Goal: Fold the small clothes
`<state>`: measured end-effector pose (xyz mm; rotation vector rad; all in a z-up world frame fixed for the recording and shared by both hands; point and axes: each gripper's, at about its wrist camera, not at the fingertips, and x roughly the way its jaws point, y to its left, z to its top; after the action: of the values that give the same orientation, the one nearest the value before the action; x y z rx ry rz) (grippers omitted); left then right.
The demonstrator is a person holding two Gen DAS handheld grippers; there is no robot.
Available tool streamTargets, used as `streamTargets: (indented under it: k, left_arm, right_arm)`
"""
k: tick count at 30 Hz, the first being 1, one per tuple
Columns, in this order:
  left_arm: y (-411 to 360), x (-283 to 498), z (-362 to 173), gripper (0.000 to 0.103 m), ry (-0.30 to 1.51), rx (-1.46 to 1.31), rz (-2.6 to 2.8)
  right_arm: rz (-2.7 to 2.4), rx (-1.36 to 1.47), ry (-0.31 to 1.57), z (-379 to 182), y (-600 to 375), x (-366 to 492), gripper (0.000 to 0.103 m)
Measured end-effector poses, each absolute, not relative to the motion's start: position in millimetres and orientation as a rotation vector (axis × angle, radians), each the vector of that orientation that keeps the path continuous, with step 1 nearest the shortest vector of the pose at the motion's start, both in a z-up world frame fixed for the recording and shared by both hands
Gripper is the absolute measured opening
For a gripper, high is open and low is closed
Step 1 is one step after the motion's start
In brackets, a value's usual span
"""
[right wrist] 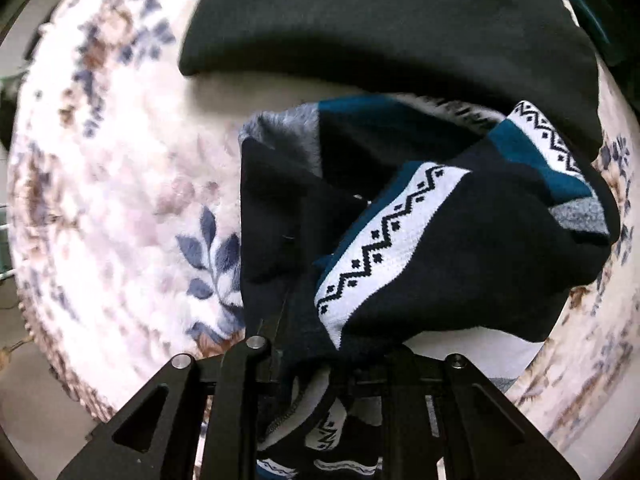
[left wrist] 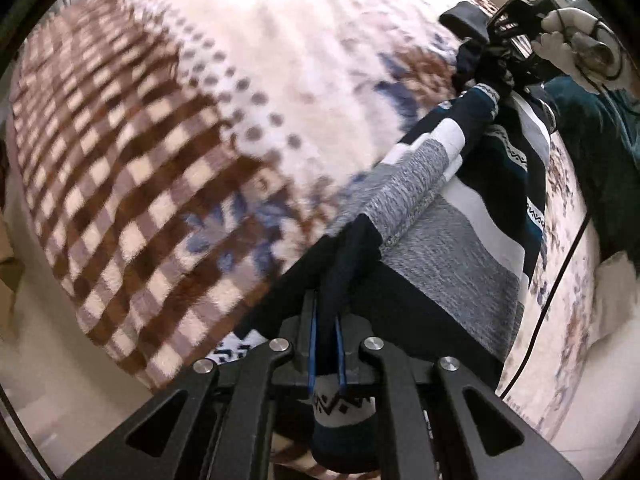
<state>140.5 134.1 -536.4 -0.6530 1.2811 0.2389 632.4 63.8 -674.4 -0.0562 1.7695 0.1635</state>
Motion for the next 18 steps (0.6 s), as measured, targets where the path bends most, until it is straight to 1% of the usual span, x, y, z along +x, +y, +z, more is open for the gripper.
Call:
streamTargets:
  k: [1, 2, 3, 4, 9, 11, 13, 14, 15, 16, 17, 18]
  left_arm:
    - [139.1, 138.3, -540.5, 0.006, 1.286, -0.680, 0.230]
    - [143.4, 136.7, -543.3, 0.006, 1.287, -0.705, 0.221]
    - [148.2, 135.4, -545.1, 0.007, 1.286, -0.728, 0.211]
    - [153.5, 134.3, -545.4, 0.007, 1.284, -0.752, 0.209]
    - [188.9, 120.2, -540.0, 0.006, 1.261, -0.888, 0.224]
    - [199.5, 112.5, -534.3, 0.007, 1.259, -0.918, 0.245]
    - [205.3, 109.4, -530.1, 0.008, 1.263, -0.960, 0.224]
    - [205.4, 111.0, -526.7, 0.017, 1.271, -0.965, 0.212]
    - [205.6, 112.9, -524.3, 0.031, 1.264, -0.974, 0.176]
    - [203.5, 116.5, -521.8, 0.040, 1.260, -0.976, 0.146]
    - [203.0, 119.6, -520.7, 0.055, 1.262, -0.968, 0.124]
    - [195.9, 128.6, -520.1, 0.061, 1.268, -0.950, 0.088]
  right_arm:
    - [0.162, -0.046, 1.784, -674.9, 67.4, 633.6, 0.045]
    - [0.180, -0.025, 1.801, -674.3, 69.9, 634.6, 0.058]
    - [0.217, 0.020, 1.817, -672.1, 71.8, 635.1, 0.079]
    - [0.270, 0.098, 1.824, -665.0, 72.5, 635.3, 0.085]
    - [0.496, 0.350, 1.740, -617.0, 41.9, 617.8, 0.086]
    - [0.516, 0.364, 1.694, -600.6, 13.4, 598.4, 0.086]
    - [0.505, 0.321, 1.651, -588.4, -20.5, 570.4, 0.086]
    - [0.481, 0.292, 1.643, -586.0, -35.1, 558.5, 0.086]
    - [0.453, 0.258, 1.632, -583.2, -55.4, 536.3, 0.086]
    - [0.438, 0.248, 1.631, -584.1, -72.4, 521.0, 0.086]
    - [0.416, 0.239, 1.648, -587.3, -88.1, 498.4, 0.086]
    - [0.390, 0.245, 1.678, -593.5, -105.7, 470.7, 0.086]
